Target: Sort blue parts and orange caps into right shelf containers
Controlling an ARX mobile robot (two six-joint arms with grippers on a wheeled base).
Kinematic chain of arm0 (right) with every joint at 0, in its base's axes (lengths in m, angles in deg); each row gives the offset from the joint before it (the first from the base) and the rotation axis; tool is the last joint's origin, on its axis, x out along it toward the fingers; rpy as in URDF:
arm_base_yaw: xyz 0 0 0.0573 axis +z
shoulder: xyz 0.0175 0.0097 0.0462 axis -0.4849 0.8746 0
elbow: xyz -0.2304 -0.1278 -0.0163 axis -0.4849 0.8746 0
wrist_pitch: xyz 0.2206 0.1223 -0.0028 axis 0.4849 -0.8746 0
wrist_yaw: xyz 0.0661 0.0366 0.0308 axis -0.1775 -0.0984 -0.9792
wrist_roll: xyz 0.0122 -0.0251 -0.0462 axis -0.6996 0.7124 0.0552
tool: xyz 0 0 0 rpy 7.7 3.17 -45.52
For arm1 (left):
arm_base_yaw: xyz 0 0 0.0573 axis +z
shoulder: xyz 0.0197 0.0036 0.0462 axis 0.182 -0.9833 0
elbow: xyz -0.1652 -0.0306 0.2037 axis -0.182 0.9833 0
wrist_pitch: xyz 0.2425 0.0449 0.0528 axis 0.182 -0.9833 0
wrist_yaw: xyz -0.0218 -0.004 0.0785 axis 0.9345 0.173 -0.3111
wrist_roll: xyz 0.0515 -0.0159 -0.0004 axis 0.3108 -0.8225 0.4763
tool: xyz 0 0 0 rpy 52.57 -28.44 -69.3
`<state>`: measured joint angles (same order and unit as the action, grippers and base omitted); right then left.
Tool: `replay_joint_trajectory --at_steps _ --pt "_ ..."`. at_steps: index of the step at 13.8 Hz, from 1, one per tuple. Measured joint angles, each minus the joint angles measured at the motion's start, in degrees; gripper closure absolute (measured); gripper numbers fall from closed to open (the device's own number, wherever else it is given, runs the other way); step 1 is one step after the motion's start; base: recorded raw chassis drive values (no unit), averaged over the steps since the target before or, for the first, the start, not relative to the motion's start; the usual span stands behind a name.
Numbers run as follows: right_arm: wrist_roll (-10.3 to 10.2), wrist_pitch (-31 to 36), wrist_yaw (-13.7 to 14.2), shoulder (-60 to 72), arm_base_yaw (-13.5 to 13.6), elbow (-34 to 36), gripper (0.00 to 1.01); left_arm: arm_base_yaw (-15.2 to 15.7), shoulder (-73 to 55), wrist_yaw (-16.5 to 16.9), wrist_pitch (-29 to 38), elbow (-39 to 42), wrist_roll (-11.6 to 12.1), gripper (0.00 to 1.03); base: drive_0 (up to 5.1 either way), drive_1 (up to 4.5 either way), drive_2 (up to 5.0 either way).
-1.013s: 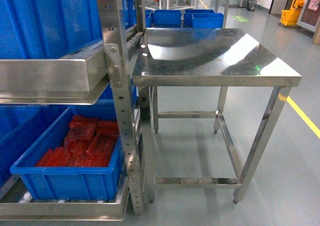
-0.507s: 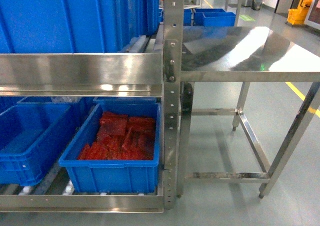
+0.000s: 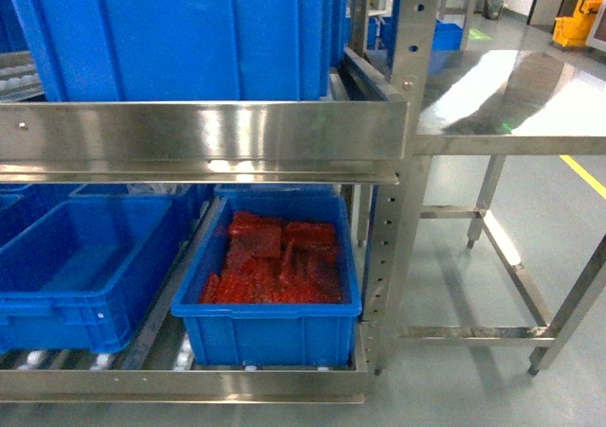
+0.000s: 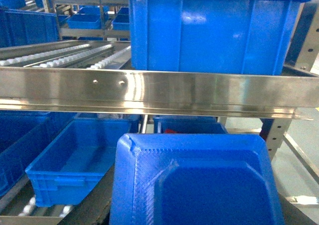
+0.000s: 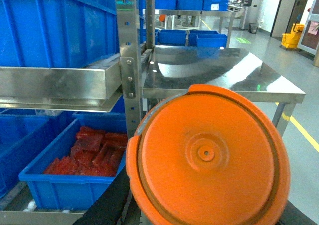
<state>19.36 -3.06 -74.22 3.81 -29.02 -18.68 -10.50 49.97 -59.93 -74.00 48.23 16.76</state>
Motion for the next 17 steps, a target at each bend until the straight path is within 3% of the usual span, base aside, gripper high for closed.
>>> replay_joint_trajectory --at_steps 17 --pt "0.0 0.2 0.0 0.0 0.0 0.0 0.59 0.0 0.0 0.0 0.1 0.0 0.0 0.6 -5.0 2.4 2.4"
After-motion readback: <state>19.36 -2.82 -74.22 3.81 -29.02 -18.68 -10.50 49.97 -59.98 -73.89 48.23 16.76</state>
